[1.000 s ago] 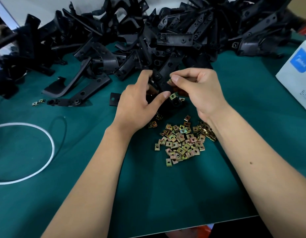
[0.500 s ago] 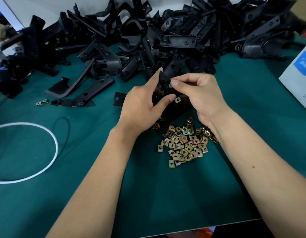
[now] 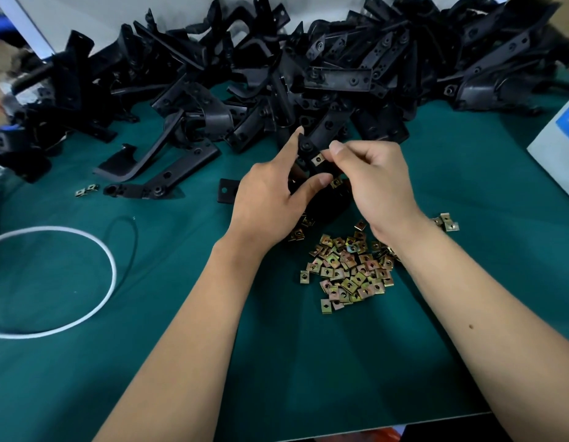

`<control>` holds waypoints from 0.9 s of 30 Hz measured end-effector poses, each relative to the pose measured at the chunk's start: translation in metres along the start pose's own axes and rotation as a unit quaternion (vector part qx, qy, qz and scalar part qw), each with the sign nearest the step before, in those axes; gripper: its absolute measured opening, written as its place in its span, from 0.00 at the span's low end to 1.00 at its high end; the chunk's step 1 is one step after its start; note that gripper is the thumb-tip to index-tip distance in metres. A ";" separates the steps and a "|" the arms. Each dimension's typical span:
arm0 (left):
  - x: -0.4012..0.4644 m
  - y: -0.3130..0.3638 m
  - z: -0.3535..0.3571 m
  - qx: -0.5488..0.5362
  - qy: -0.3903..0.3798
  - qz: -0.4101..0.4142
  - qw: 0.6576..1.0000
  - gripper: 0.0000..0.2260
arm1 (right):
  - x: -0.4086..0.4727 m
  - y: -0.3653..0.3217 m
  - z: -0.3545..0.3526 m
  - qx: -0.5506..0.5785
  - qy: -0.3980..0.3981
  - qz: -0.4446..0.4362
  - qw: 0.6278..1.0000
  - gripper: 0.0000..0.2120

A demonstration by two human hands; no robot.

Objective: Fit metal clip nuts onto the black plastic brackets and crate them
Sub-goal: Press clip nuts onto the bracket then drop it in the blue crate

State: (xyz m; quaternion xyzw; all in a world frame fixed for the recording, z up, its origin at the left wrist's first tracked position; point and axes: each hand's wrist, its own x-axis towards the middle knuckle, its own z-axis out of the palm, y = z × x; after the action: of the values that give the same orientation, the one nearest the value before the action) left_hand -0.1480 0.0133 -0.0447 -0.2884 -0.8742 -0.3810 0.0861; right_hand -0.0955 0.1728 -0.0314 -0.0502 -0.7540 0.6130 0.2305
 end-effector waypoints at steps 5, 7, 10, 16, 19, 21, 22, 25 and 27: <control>0.001 -0.002 0.003 0.003 0.013 -0.012 1.000 0.36 | 0.004 0.002 -0.007 -0.012 -0.039 -0.001 0.999 0.10; 0.003 -0.004 0.005 0.002 0.031 -0.030 0.999 0.35 | 0.006 0.004 -0.008 -0.022 -0.037 0.015 0.999 0.10; 0.004 -0.007 0.005 0.029 0.078 -0.051 0.995 0.33 | 0.007 0.006 -0.009 -0.050 -0.037 0.029 0.998 0.10; 0.003 -0.004 0.001 0.049 0.089 -0.076 0.992 0.28 | 0.002 0.006 -0.001 -0.214 -0.050 -0.062 0.974 0.11; 0.002 0.002 0.001 0.062 0.087 -0.078 0.991 0.31 | 0.003 0.007 -0.002 -0.214 -0.028 -0.067 0.974 0.10; 0.002 0.006 0.000 0.068 0.079 -0.077 0.992 0.33 | 0.003 0.007 -0.004 -0.223 -0.030 -0.061 0.972 0.10; 0.002 0.008 -0.001 0.071 0.075 -0.077 0.992 0.33 | 0.003 0.007 -0.005 -0.230 -0.029 -0.058 0.971 0.11; 0.006 0.018 -0.004 0.080 0.073 -0.071 0.992 0.34 | 0.002 0.002 -0.007 -0.238 -0.017 -0.058 0.969 0.11; 0.012 0.030 -0.004 0.092 0.074 -0.059 0.991 0.34 | 0.002 -0.006 -0.015 -0.249 0.001 -0.062 0.967 0.11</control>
State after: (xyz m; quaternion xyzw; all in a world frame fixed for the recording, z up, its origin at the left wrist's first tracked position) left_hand -0.1406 0.0315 -0.0190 -0.1985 -0.9120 -0.3240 0.1543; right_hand -0.0898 0.1857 -0.0229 -0.0599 -0.8842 0.3909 0.2487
